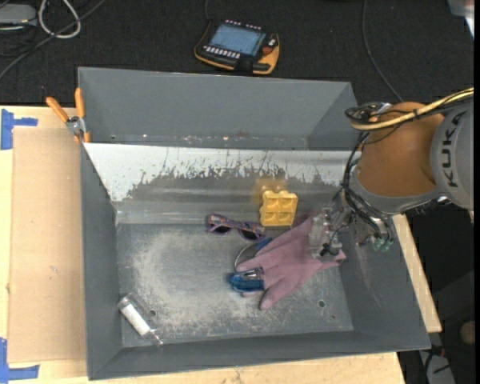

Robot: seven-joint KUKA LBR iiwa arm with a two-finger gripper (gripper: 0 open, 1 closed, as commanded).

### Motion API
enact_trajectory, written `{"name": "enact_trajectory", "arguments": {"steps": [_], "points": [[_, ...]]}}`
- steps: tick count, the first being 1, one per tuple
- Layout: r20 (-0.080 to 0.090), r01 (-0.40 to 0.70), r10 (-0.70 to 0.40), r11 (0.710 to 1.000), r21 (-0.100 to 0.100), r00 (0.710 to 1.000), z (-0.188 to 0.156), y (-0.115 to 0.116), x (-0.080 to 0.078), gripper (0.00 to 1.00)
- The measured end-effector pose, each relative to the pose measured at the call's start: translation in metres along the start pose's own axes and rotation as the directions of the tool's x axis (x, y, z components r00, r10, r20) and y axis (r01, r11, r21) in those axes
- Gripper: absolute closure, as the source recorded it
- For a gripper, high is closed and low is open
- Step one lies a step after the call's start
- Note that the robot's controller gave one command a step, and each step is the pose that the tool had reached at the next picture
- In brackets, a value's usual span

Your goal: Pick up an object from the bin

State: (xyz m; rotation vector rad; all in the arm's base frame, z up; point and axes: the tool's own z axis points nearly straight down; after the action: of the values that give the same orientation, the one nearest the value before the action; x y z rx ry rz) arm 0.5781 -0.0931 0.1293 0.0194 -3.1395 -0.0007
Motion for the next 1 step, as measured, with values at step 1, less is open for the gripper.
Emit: {"name": "enact_trajectory", "arguments": {"steps": [1], "points": [[0.000, 0.000, 0.000, 1.000, 0.000, 1.000, 0.0000, 0.0000, 0.0000, 1.00]]}}
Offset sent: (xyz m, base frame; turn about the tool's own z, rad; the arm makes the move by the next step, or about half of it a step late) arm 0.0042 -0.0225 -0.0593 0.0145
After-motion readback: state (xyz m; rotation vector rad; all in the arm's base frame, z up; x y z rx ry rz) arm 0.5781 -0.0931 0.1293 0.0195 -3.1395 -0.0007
